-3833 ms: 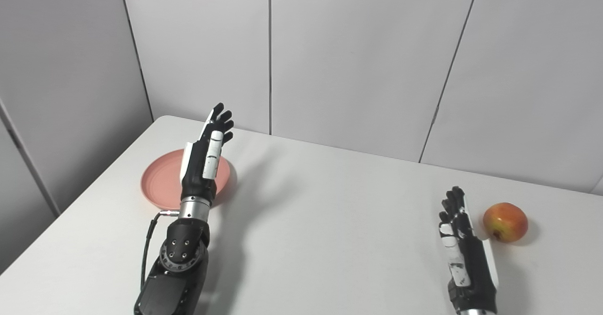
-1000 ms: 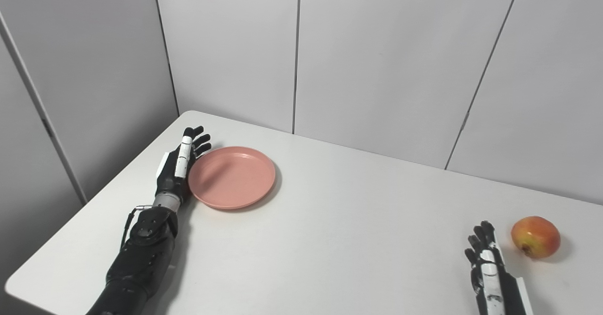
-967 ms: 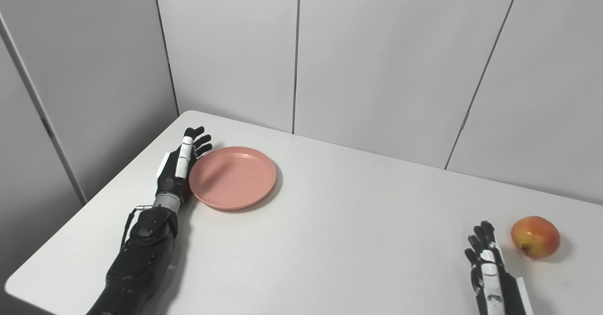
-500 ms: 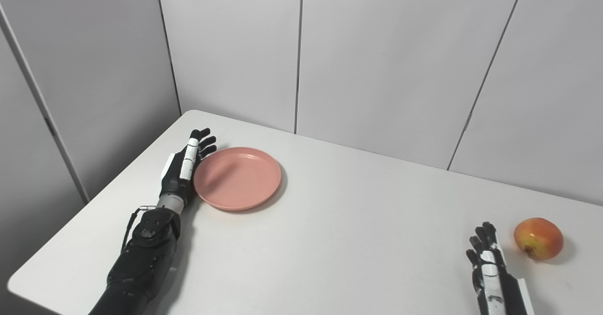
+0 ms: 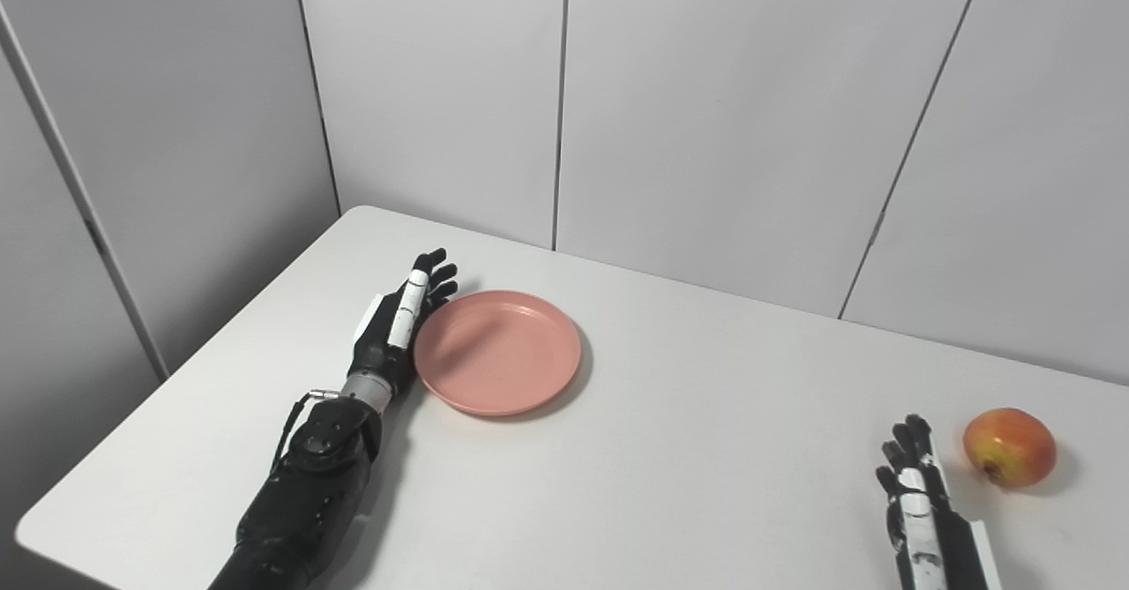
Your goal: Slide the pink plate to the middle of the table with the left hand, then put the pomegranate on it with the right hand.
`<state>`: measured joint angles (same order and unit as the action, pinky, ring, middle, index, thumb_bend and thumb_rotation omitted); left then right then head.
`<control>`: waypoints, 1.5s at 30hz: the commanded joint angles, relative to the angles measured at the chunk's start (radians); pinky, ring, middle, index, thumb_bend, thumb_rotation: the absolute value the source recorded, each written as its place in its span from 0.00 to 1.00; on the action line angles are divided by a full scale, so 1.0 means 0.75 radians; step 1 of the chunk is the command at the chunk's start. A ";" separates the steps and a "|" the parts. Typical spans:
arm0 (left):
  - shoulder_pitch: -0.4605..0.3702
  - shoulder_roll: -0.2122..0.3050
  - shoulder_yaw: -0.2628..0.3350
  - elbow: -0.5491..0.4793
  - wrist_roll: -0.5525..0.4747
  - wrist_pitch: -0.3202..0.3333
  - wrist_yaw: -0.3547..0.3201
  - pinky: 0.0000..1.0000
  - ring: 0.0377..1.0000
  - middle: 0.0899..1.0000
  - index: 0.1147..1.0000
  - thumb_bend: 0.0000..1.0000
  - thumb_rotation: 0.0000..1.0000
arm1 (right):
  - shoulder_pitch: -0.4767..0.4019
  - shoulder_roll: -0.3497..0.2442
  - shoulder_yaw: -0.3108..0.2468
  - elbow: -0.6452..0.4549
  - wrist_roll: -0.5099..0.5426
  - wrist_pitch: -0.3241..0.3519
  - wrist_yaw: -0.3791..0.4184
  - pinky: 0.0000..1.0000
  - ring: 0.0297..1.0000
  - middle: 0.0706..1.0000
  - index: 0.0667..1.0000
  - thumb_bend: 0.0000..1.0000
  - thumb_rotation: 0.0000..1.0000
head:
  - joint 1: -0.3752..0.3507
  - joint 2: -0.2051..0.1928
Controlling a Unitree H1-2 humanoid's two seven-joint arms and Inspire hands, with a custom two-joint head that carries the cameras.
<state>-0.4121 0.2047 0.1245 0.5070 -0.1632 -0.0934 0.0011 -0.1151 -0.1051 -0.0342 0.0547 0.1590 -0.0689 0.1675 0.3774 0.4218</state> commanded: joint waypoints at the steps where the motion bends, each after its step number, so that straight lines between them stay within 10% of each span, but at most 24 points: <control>1: -0.055 -0.011 -0.022 -0.020 0.019 0.004 -0.031 0.91 0.91 0.91 0.91 0.79 1.00 | -0.034 -0.008 -0.004 -0.038 0.000 -0.015 -0.002 1.00 1.00 1.00 1.00 0.43 0.91 | 0.001 0.001; 28: -0.024 -0.084 -0.148 -0.100 0.084 0.049 -0.092 0.93 0.94 0.94 0.93 0.72 1.00 | -0.085 -0.007 -0.010 0.176 -0.032 -0.234 0.006 1.00 1.00 1.00 1.00 0.57 0.85 | -0.128 0.061; 45: 0.067 -0.122 -0.235 -0.316 0.135 0.216 -0.110 0.95 0.96 0.97 0.97 0.74 1.00 | -0.094 0.035 0.012 0.144 -0.099 -0.223 -0.045 1.00 1.00 1.00 1.00 0.62 0.85 | -0.343 0.168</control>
<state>-0.3500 0.1202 -0.0431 0.2965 -0.0679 0.0628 -0.0613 -0.1868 -0.0948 -0.0327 0.1666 0.0861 -0.2118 0.1423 0.1199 0.5475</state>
